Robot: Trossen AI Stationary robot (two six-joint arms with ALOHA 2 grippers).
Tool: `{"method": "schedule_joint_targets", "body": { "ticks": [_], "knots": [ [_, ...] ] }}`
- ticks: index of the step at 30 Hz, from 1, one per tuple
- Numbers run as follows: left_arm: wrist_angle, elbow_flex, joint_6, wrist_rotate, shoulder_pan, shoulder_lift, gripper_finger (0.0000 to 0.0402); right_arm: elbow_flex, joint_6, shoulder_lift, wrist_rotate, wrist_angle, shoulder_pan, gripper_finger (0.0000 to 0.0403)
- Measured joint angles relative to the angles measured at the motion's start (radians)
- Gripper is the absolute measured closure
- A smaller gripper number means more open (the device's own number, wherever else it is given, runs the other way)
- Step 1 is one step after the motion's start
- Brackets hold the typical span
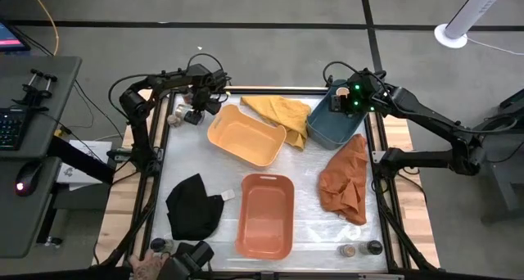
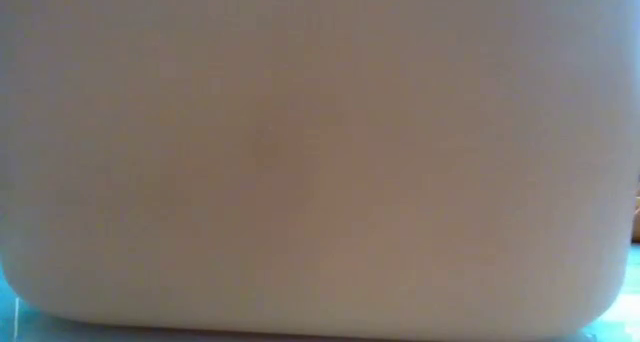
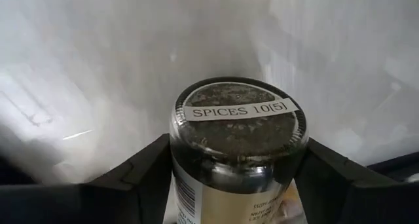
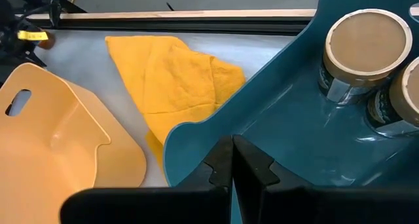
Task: Sort spices by type
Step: Put the gold seasoning bottle into the blue bin
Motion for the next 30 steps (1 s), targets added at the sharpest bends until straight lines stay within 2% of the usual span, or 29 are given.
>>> {"method": "schedule_joint_targets", "body": {
  "ticks": [4, 8, 12, 14, 17, 20, 23, 26, 30],
  "knots": [
    [0.001, 0.082, -0.037, -0.001, 0.019, -0.047, 0.0171, 0.0, 0.0, 0.0, 0.0, 0.008, 0.0, 0.0403],
    [0.011, 0.218, -0.097, 0.007, 0.043, -0.102, 0.0171, 0.0, 0.0, 0.0, 0.0, 0.033, 0.0, 0.0403],
    [0.059, 0.395, -0.28, 0.077, 0.06, -0.164, 0.0171, 0.0, -0.008, 0.0, 0.0, 0.097, 0.0, 0.0403],
    [0.109, 0.471, -0.397, 0.183, 0.064, -0.201, 0.0171, 0.0, -0.04, 0.0, -0.003, 0.163, 0.0, 0.0403],
    [0.21, 0.53, -0.593, 0.459, 0.064, -0.266, 0.0171, 0.0, -0.091, 0.0, -0.049, 0.305, 0.0, 0.0403],
    [0.37, 0.513, -0.8, 0.772, 0.058, -0.336, 0.0171, 0.0, -0.127, 0.0, -0.139, 0.478, 0.0, 0.0403],
    [0.574, 0.455, -1.019, 0.969, 0.017, -0.405, 0.0171, 0.0, -0.147, 0.0, -0.277, 0.664, 0.007, 0.0402],
    [0.808, 0.356, -1.203, 0.985, -0.069, -0.479, 0.0171, 0.0, -0.14, -0.001, -0.384, 0.856, 0.049, 0.0394],
    [1.191, 0.202, -1.464, 0.851, -0.205, -0.542, 0.0171, 0.0, -0.152, -0.001, -0.391, 1.066, 0.142, 0.0347]
  ]
}}
